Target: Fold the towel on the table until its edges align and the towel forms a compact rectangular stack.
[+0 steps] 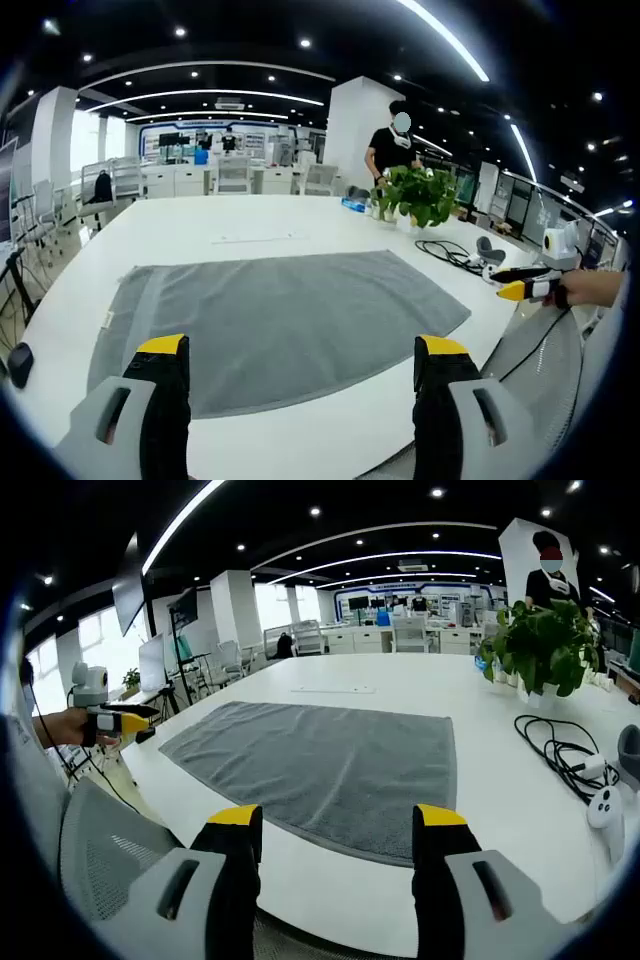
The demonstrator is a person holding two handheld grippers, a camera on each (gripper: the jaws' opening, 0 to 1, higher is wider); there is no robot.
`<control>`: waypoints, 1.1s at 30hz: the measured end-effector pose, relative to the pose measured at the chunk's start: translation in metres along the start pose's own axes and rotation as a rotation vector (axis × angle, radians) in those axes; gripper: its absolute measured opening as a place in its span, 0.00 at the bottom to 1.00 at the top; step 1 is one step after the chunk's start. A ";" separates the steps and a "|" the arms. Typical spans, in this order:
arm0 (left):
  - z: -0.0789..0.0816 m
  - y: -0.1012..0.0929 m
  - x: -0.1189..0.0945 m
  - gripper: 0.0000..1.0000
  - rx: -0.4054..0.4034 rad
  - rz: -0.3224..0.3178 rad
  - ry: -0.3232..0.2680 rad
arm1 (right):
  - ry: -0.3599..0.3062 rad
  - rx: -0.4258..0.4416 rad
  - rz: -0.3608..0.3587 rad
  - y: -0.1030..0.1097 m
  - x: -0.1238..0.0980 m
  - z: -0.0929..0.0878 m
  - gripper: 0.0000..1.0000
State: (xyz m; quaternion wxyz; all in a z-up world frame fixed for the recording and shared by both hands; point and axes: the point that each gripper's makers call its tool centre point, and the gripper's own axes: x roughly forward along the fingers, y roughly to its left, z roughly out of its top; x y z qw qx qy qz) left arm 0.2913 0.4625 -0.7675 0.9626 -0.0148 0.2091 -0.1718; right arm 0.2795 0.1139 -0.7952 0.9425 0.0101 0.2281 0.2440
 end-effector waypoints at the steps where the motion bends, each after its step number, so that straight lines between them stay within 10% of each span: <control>1: 0.000 0.000 0.000 0.96 0.001 0.001 0.000 | 0.000 -0.001 0.001 0.000 0.000 0.000 0.61; 33: 0.006 -0.013 0.010 0.94 0.020 -0.036 0.000 | -0.023 0.057 -0.043 -0.012 -0.004 0.006 0.60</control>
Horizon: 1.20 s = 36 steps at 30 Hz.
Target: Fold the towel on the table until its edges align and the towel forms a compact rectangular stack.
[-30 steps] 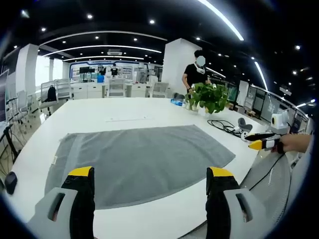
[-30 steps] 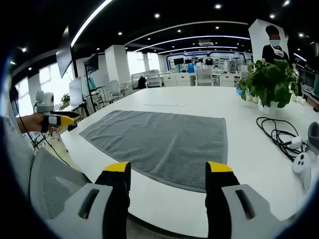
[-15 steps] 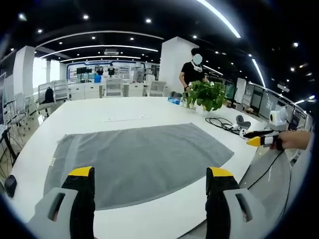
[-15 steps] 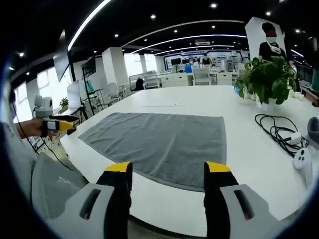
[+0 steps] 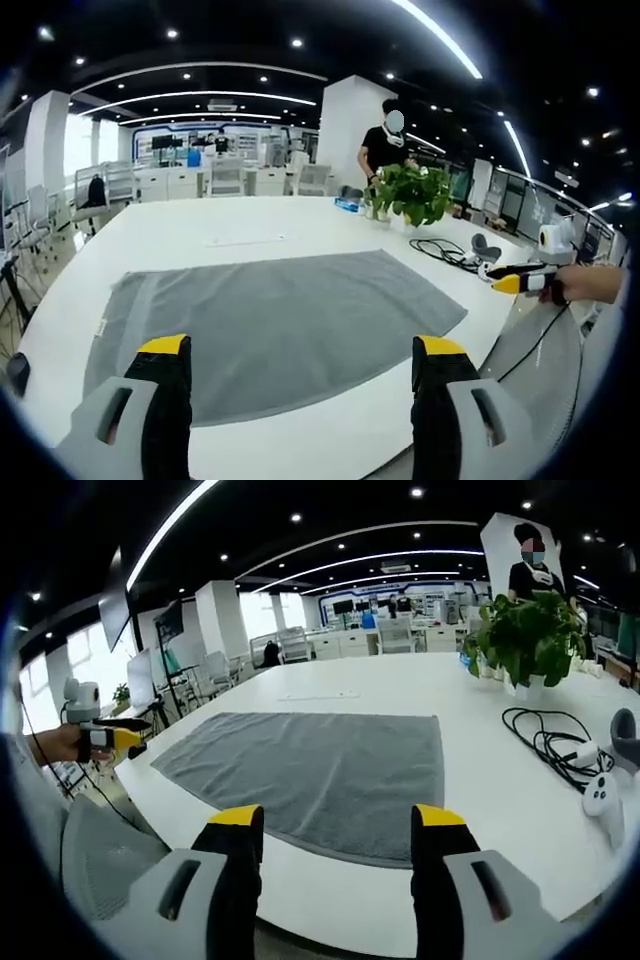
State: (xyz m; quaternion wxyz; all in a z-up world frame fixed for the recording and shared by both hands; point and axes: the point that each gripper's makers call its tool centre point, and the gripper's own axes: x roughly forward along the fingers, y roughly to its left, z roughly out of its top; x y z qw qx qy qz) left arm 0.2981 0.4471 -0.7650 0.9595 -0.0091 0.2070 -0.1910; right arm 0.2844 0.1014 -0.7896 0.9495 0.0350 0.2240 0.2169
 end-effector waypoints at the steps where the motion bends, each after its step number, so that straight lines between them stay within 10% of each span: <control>1: 0.001 -0.002 0.001 0.94 0.002 -0.005 -0.001 | -0.004 0.001 -0.001 -0.001 -0.001 0.001 0.60; 36: 0.018 -0.052 0.034 0.92 0.067 -0.106 -0.003 | -0.028 -0.049 0.007 -0.041 -0.021 0.030 0.57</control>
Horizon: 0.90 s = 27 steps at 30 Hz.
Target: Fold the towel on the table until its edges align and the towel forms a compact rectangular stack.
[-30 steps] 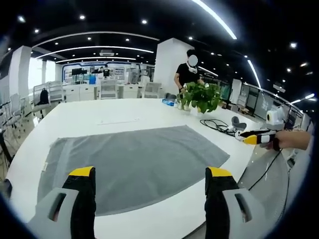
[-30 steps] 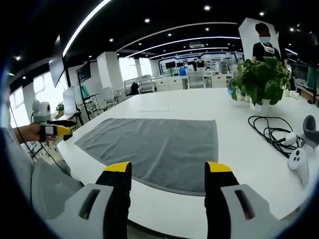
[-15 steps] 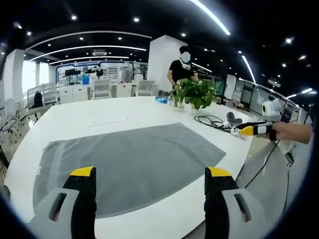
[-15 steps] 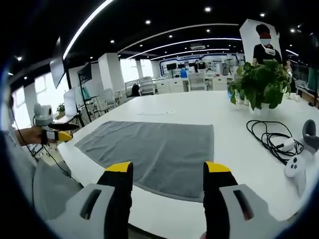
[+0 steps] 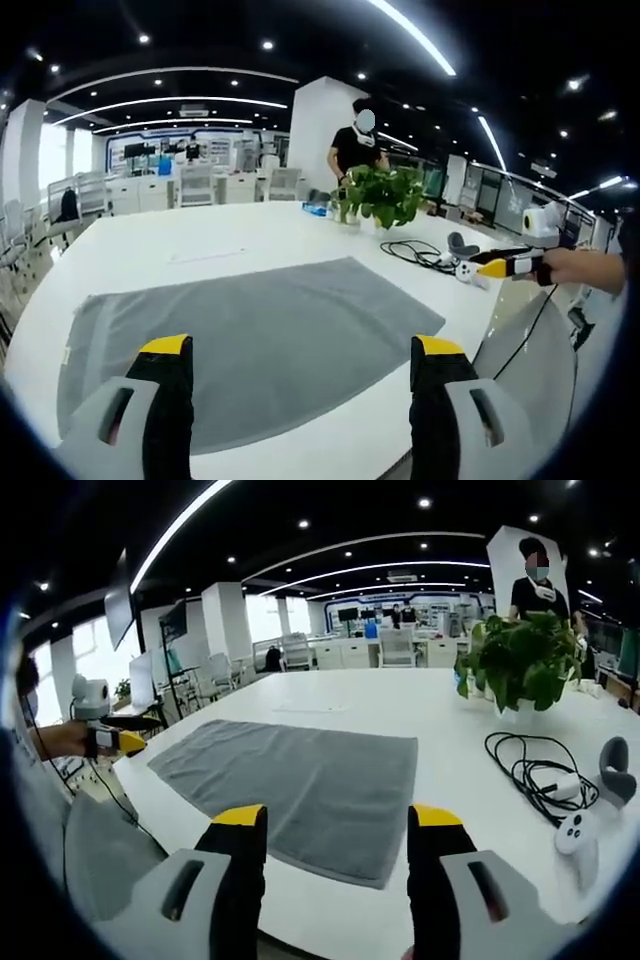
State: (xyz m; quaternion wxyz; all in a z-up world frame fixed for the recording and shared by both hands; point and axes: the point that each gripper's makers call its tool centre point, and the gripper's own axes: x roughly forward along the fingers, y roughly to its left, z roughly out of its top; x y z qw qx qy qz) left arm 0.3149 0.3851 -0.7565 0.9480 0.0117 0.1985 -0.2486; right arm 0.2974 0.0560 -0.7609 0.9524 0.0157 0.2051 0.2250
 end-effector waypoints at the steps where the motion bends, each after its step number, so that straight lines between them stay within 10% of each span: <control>1: -0.001 -0.001 0.001 0.92 0.010 -0.003 0.008 | 0.000 0.000 0.000 0.000 0.000 0.000 0.57; 27: 0.015 -0.058 0.036 0.89 0.031 -0.096 0.009 | 0.051 -0.197 0.044 -0.026 -0.004 0.018 0.53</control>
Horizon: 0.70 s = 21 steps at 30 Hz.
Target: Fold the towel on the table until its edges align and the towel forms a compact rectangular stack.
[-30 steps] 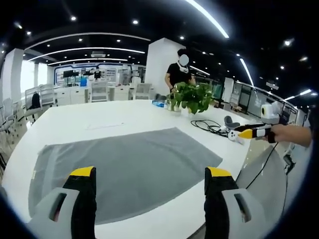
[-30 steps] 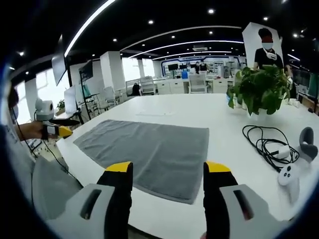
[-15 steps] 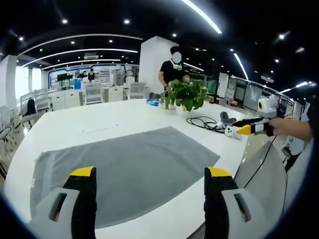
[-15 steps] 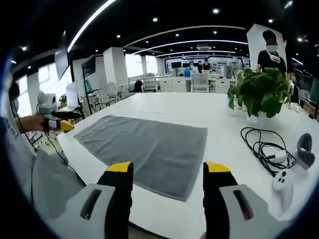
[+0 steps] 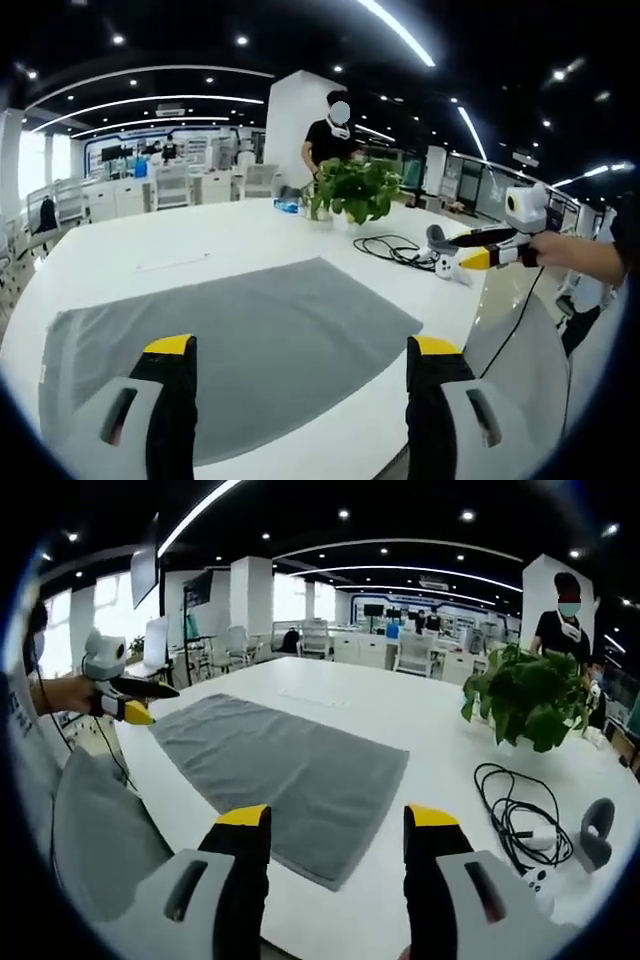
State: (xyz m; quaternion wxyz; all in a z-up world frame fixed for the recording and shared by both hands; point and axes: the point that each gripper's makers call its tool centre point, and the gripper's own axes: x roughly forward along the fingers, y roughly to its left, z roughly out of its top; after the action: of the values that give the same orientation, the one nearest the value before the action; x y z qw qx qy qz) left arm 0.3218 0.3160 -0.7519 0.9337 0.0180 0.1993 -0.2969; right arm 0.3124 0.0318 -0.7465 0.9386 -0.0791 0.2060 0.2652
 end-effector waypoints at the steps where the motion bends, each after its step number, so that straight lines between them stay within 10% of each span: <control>1: 0.001 -0.002 0.003 0.88 -0.003 -0.002 -0.002 | 0.001 0.000 0.003 -0.002 0.001 0.000 0.53; 21: 0.020 -0.056 0.052 0.87 0.015 -0.033 -0.029 | -0.025 -0.053 0.101 -0.057 0.007 0.014 0.51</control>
State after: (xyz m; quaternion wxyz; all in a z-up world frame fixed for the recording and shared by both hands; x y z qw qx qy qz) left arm 0.3366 0.2383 -0.7488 0.9313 0.0175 0.1840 -0.3139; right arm 0.3527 -0.0092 -0.7349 0.9242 -0.0900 0.1908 0.3183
